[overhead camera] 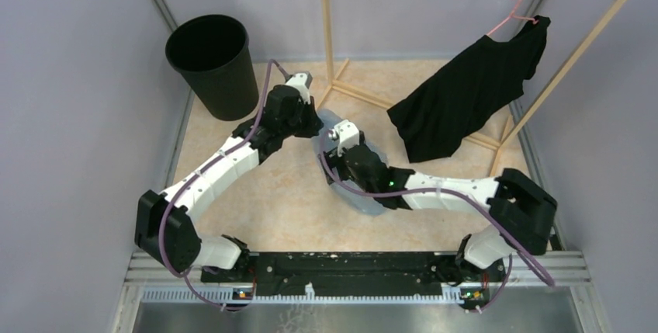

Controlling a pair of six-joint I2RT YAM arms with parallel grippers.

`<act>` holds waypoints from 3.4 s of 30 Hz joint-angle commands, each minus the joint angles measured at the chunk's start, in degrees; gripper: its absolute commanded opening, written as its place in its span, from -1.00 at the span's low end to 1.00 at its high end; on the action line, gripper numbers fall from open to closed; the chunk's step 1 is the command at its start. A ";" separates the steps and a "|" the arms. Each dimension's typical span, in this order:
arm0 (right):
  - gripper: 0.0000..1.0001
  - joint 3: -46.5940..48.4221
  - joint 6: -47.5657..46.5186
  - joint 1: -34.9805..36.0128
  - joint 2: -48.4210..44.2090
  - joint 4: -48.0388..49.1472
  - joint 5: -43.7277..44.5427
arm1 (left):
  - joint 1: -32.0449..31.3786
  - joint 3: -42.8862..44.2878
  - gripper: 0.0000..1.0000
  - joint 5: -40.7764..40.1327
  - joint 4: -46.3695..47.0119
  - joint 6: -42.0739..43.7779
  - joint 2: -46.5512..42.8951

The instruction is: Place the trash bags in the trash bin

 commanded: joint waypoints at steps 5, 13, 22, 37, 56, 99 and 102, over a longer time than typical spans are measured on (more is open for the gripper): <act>-0.28 1.11 1.04 -4.75 1.27 -1.62 -1.96 | 0.29 4.26 -1.00 1.57 -1.08 3.82 0.91; -1.00 -11.15 14.34 -21.22 -5.68 13.42 -45.55 | 1.16 6.00 -0.30 4.87 -1.99 6.70 0.53; -1.00 -8.66 27.93 -30.34 -7.85 11.87 -53.75 | 0.48 -3.50 0.97 27.40 15.07 10.95 -10.14; -1.00 -6.66 33.04 -35.59 -9.53 12.30 -58.10 | -6.21 0.87 0.12 20.67 6.65 16.47 -4.79; -1.00 -8.73 36.97 -35.57 -8.46 19.91 -62.70 | -5.98 4.00 0.13 18.86 2.09 14.95 2.87; 0.90 -31.55 37.32 -17.55 -4.45 53.12 -40.45 | -5.31 -9.95 -1.00 13.69 21.13 7.57 -16.99; 0.79 -32.30 36.89 -14.93 -2.20 57.08 -37.92 | -5.21 -11.27 -1.00 13.50 22.82 6.42 -18.51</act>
